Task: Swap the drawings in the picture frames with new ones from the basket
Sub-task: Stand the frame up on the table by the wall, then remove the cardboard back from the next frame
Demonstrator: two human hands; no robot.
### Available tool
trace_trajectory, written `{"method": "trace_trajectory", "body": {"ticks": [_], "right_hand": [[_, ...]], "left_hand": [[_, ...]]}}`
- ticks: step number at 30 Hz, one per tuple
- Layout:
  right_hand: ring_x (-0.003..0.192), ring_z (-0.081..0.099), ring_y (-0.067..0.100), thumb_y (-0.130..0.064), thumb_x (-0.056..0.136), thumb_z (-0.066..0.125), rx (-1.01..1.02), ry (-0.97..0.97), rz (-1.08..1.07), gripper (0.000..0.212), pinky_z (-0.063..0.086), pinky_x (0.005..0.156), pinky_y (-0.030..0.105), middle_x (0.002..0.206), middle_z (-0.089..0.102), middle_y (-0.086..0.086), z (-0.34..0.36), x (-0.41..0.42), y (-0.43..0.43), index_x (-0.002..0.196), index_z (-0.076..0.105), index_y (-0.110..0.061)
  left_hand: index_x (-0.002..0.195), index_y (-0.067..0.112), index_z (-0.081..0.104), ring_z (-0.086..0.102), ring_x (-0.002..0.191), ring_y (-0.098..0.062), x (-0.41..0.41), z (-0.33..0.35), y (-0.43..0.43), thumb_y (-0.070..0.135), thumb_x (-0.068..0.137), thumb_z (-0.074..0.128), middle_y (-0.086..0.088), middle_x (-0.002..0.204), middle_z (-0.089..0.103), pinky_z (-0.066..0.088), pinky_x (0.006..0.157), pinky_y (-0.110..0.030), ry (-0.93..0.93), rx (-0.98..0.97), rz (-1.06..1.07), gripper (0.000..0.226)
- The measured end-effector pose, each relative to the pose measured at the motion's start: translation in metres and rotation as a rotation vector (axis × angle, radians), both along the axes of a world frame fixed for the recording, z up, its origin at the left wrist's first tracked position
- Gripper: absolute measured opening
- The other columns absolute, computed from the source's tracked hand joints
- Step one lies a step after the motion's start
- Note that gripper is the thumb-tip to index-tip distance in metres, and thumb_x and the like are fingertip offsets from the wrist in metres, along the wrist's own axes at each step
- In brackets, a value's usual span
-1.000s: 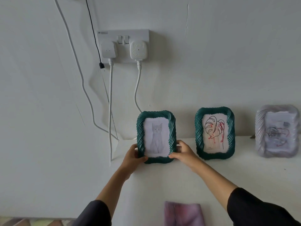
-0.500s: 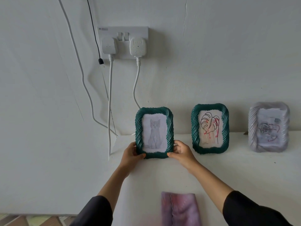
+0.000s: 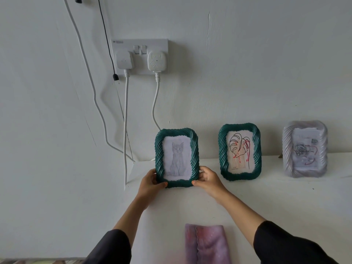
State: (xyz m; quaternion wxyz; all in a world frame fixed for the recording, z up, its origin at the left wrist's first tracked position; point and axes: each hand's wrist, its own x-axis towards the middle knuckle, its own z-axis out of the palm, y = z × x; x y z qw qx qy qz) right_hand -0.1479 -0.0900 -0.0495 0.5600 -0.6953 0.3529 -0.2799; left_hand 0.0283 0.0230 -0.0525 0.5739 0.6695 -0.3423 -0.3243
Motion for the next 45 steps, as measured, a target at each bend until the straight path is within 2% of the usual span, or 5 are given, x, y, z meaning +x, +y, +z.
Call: {"method": "trace_trajectory", "body": {"ticks": [10,16,23,30,45], "right_hand": [[0.104,0.051,0.016,-0.018,0.083,0.067,0.046,0.351,0.036,0.069,0.040,0.079,0.022,0.126,0.053,0.012,0.023,-0.042,-0.007,0.141,0.032,-0.008],[0.089,0.052,0.017,-0.006,0.083,0.063,-0.386,0.300,-0.192,0.043,0.043,0.077,0.026,0.100,0.052,0.002,0.048,-0.094,-0.017,0.124,0.050,-0.008],[0.115,0.050,0.031,0.000,0.083,0.059,-0.707,0.266,-0.347,0.074,0.044,0.081,0.029,0.136,0.037,0.016,0.059,-0.143,-0.071,0.145,0.024,-0.021],[0.140,0.029,0.026,0.003,0.088,0.052,-0.473,0.180,-0.006,0.087,0.037,0.107,0.036,0.157,0.014,-0.003,0.058,-0.167,-0.115,0.144,0.004,-0.042],[0.069,0.051,0.004,0.009,0.086,0.054,-0.395,0.046,0.045,0.080,0.046,0.056,0.002,0.099,0.041,-0.015,0.050,-0.187,-0.107,0.146,0.019,-0.030]], "left_hand": [[0.118,0.002,0.050,0.050,0.102,-0.024,-0.048,0.038,-0.001,-0.011,0.080,0.051,-0.014,0.114,0.052,0.041,0.085,-0.027,-0.286,-0.307,0.717,0.040],[0.108,0.008,0.047,0.048,0.085,-0.005,-0.110,0.066,-0.025,0.010,0.075,0.049,-0.003,0.104,0.044,0.048,0.083,-0.016,-0.640,-0.698,0.268,0.033],[0.145,0.020,0.021,0.041,0.121,-0.018,-0.166,0.058,-0.074,-0.009,0.085,0.049,-0.008,0.138,0.031,0.038,0.105,-0.024,-0.703,-0.203,-0.227,0.073],[0.149,0.028,0.001,0.026,0.139,-0.027,-0.168,0.047,-0.117,-0.014,0.083,0.050,-0.011,0.151,0.023,0.034,0.108,-0.032,-0.542,-0.004,-0.194,0.092],[0.146,0.026,0.026,0.049,0.104,-0.020,-0.184,0.037,-0.110,-0.020,0.080,0.049,-0.008,0.134,0.042,0.055,0.067,-0.020,-0.484,-0.025,-0.055,0.083]]}}
